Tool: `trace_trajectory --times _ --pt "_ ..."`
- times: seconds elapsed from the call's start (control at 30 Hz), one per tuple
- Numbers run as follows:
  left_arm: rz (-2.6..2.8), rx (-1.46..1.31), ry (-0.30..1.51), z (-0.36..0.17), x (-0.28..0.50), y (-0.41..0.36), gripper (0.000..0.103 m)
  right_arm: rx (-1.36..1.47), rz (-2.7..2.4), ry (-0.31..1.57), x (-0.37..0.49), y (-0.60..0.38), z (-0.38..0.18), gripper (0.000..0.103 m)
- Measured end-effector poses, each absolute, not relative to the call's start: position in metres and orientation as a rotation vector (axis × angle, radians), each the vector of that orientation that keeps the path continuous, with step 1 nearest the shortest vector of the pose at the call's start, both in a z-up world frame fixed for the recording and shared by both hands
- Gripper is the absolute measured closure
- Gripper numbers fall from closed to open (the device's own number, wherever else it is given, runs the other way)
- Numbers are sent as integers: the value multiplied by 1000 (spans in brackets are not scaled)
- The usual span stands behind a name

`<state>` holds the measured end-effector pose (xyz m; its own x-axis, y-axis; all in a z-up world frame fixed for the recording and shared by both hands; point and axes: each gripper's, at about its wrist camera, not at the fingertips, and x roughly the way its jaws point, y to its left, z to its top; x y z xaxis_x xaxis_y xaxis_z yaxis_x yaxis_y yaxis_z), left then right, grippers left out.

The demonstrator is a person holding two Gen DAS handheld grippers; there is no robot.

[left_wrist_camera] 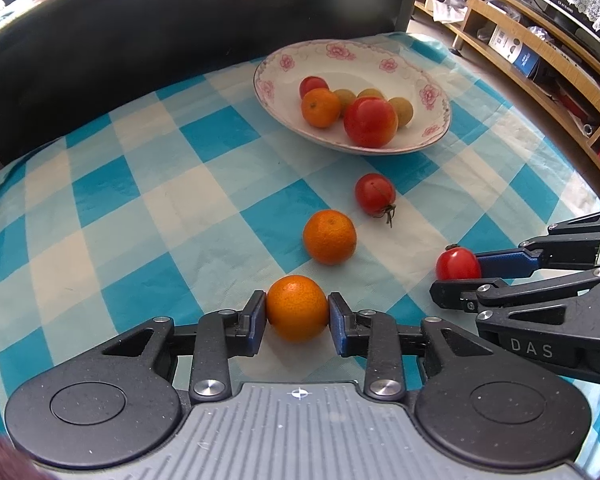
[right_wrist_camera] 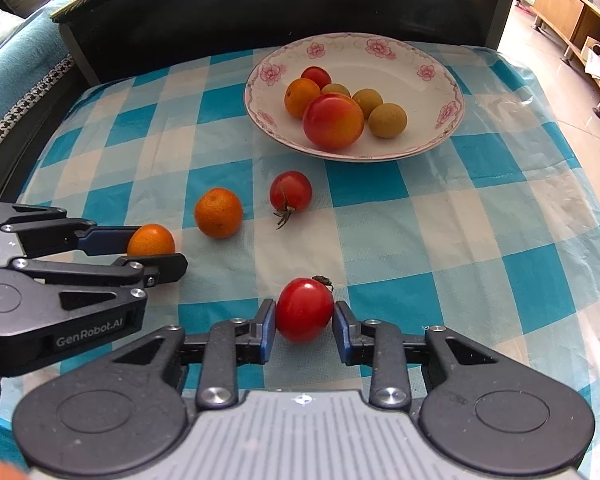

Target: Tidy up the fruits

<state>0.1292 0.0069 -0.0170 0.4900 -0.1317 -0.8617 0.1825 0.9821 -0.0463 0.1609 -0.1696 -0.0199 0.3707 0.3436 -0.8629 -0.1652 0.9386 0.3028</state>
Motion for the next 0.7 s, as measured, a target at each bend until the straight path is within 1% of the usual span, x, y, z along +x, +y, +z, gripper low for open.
trace_trajectory --times 0.37,0.7 --pt "-216 36 1004 -2 134 -1 62 223 322 1097 164 -179 -3 70" --pt "-222 36 999 -1 140 -6 62 236 318 1093 167 -185 -2 70"
